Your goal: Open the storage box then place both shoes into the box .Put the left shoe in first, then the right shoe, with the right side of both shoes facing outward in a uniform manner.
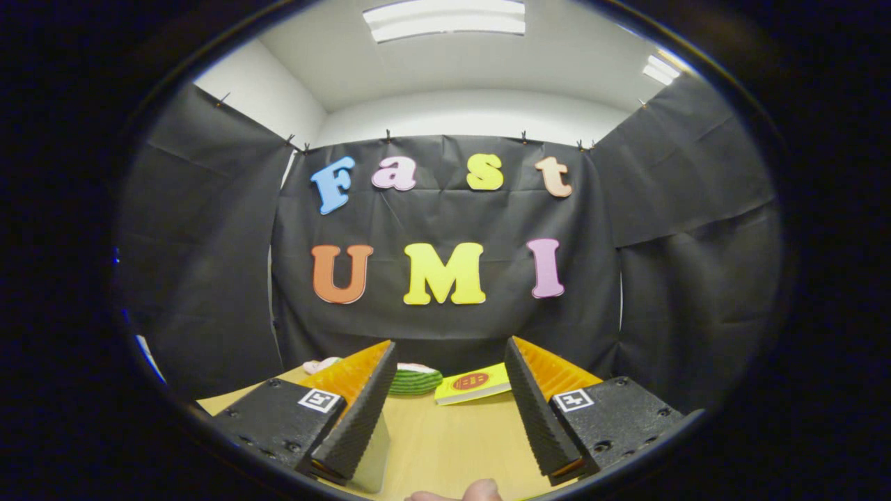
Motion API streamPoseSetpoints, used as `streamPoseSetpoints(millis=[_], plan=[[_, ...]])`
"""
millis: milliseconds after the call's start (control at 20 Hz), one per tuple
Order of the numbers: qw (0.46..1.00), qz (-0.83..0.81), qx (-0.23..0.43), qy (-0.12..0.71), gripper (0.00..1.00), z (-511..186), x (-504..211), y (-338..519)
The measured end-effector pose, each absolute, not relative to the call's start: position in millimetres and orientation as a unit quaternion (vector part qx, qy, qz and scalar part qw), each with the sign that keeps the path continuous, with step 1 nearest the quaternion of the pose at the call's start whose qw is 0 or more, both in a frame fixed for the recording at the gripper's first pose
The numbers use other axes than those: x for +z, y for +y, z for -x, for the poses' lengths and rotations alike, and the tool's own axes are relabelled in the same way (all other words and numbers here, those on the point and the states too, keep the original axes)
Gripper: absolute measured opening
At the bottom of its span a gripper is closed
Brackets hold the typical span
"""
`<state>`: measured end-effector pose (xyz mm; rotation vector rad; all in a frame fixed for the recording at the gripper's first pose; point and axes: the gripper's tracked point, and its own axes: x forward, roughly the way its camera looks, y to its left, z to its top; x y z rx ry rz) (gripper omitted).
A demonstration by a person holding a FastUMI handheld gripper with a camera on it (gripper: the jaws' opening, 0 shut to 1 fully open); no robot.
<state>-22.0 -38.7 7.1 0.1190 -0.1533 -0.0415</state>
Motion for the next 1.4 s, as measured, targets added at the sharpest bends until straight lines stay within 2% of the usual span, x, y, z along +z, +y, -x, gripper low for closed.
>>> streamPoseSetpoints(millis=[1000,1400], plan=[[0.996,-0.075,0.002,-0.054,0.96,17.7,-7.1,-18.6],[0.996,-0.070,-0.010,-0.054,0.96,21.4,-12.0,-21.4]])
